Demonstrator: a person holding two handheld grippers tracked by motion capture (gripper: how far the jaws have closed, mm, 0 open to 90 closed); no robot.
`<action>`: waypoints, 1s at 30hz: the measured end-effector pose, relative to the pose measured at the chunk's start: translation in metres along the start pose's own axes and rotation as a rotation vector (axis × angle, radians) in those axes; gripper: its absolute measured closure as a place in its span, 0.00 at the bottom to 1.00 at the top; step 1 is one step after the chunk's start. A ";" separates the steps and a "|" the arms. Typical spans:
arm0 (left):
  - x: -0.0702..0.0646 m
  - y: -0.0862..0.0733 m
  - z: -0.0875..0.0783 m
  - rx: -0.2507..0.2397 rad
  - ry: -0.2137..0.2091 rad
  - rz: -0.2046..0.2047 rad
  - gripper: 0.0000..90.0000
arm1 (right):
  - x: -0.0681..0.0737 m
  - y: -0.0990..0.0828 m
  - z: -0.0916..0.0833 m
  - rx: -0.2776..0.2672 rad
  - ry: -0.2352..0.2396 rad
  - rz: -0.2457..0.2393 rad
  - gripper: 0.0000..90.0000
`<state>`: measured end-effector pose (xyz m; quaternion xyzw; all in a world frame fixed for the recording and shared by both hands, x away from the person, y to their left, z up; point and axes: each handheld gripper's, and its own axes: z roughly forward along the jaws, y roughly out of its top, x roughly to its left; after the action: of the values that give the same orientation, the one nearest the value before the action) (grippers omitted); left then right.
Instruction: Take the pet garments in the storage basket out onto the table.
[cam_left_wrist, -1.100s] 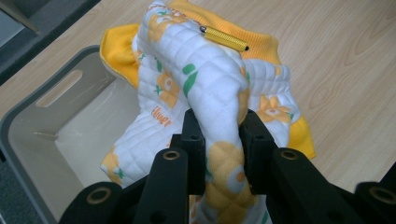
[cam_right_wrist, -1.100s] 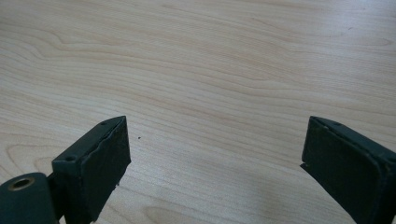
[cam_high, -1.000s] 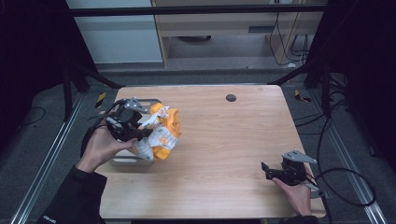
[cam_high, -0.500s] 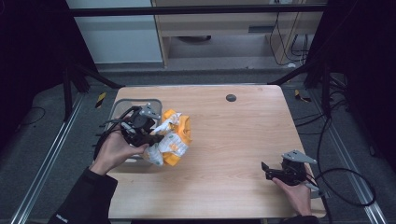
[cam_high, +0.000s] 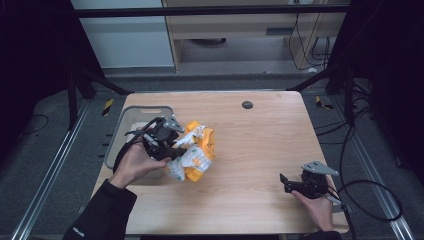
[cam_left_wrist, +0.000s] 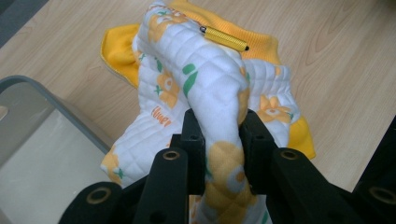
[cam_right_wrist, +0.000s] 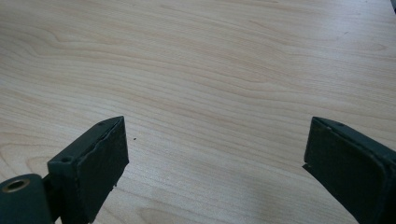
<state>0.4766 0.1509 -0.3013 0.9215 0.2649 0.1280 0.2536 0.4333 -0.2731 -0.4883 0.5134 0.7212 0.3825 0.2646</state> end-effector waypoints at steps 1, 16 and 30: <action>-0.001 0.001 0.002 0.008 -0.005 0.010 0.83 | 0.000 0.000 0.000 0.002 0.000 -0.002 0.07; -0.013 0.005 0.024 0.024 -0.039 0.040 0.82 | 0.000 0.000 0.000 0.000 -0.006 -0.007 0.07; -0.025 0.010 0.046 0.044 -0.073 0.072 0.82 | 0.000 0.000 0.000 -0.002 -0.008 -0.012 0.07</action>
<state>0.4776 0.1110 -0.3371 0.9398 0.2250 0.0975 0.2379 0.4333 -0.2729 -0.4886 0.5102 0.7229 0.3794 0.2704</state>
